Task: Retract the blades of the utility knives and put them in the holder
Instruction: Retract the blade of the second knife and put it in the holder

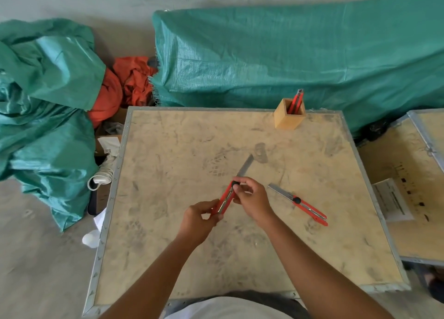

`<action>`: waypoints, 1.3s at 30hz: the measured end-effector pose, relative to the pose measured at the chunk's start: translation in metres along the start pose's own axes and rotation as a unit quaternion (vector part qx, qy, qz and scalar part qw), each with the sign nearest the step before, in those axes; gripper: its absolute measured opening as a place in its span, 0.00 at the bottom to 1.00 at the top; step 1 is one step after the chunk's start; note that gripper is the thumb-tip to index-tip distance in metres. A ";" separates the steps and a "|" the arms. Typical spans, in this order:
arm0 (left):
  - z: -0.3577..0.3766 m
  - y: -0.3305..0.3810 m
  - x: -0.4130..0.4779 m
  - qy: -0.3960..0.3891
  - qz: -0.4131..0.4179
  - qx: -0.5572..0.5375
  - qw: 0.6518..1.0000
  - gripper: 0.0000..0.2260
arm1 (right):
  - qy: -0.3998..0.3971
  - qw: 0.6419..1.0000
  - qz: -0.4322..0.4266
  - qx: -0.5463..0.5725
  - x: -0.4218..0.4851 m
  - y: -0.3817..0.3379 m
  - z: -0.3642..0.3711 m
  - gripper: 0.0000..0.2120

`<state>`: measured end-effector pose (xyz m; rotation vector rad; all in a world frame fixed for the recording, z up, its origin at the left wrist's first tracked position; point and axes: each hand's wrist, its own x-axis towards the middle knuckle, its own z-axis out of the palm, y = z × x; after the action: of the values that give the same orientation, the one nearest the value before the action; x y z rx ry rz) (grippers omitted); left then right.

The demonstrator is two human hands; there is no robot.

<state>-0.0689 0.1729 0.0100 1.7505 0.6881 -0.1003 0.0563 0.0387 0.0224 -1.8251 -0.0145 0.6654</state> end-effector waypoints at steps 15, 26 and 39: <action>0.023 0.089 -0.046 -0.027 0.128 -0.104 0.986 0.29 | -0.098 0.987 -0.129 -0.019 -0.033 -0.081 -0.089 0.13; 0.094 0.143 -0.066 0.035 0.141 -0.136 0.980 0.22 | -0.185 0.938 -0.221 -0.194 -0.049 -0.090 -0.177 0.11; 0.190 0.196 -0.081 0.094 0.145 -0.196 0.965 0.23 | -0.198 0.916 -0.267 -0.226 -0.049 -0.095 -0.271 0.09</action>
<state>0.0151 -0.0575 0.1539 1.4677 0.5357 0.3854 0.1651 -0.1790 0.1826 -1.9596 -0.9759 0.6554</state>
